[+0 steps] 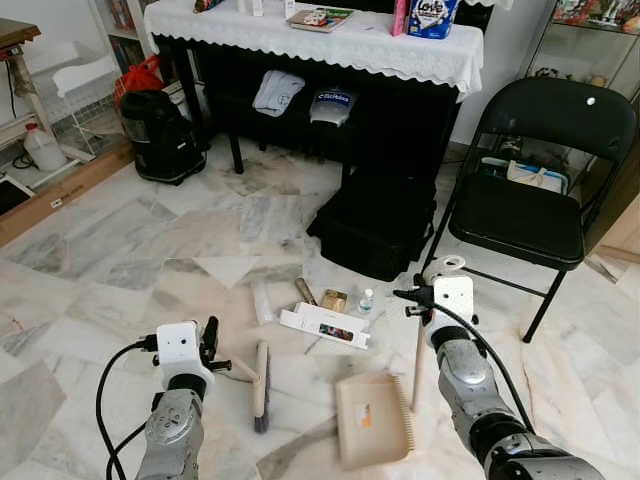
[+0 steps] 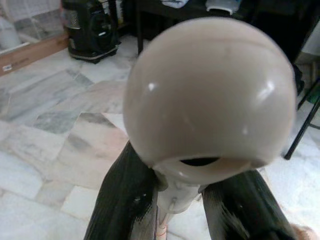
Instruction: Sweep floor
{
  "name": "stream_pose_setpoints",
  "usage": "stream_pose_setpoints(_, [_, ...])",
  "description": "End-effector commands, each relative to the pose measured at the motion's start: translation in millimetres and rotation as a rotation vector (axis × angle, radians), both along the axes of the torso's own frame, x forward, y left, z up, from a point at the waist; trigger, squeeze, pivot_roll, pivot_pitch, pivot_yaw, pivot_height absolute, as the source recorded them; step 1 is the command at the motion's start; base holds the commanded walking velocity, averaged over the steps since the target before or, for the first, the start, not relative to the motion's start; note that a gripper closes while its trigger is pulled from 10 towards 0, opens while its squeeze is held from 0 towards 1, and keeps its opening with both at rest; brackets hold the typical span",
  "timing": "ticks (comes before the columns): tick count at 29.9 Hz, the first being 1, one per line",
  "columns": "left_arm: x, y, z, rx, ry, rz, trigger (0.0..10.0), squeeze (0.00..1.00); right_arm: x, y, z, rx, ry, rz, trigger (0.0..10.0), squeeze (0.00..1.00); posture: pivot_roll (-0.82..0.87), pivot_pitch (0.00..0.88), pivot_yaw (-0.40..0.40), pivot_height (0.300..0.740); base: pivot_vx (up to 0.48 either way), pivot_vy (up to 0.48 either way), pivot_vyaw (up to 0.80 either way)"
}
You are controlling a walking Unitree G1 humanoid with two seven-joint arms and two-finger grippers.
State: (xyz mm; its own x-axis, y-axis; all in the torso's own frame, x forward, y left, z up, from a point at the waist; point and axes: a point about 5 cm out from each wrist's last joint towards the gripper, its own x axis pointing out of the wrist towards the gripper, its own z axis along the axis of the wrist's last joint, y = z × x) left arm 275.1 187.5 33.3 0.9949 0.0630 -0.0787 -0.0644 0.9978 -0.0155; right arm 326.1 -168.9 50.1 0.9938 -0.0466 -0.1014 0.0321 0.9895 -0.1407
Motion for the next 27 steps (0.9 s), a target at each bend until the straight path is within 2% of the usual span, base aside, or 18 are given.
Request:
stream_pose_setpoints(1, [3.1, 4.0, 10.7, 0.053, -0.039, -0.025, 10.0, 0.0, 4.3, 1.3, 10.3, -0.015, -0.063, -0.002, 10.0, 0.0, 0.0, 0.0, 0.044, 0.74, 0.0, 0.0, 0.0])
stream_pose_setpoints(5, [7.0, 7.4, 17.6, 0.066, -0.064, -0.025, 10.0, 0.0, 4.1, 2.8, 9.9, -0.013, -0.064, -0.005, 10.0, 0.0, 0.01, 0.0, 0.048, 0.74, 0.0, 0.0, 0.0])
stream_pose_setpoints(24, [6.2, 4.6, 15.3, 0.083, -0.047, -0.021, 10.0, 0.0, 2.7, 6.8, 7.2, 0.014, -0.055, -0.007, 10.0, 0.0, 0.0, 0.003, 0.055, 0.74, 0.0, 0.0, 0.0])
stream_pose_setpoints(27, [6.2, 4.2, 15.2, 0.081, -0.045, -0.022, 10.0, 0.0, 3.6, 8.2, 7.6, 0.021, -0.052, -0.002, 10.0, 0.0, 0.0, 0.002, 0.054, 0.74, 0.0, 0.0, -0.55])
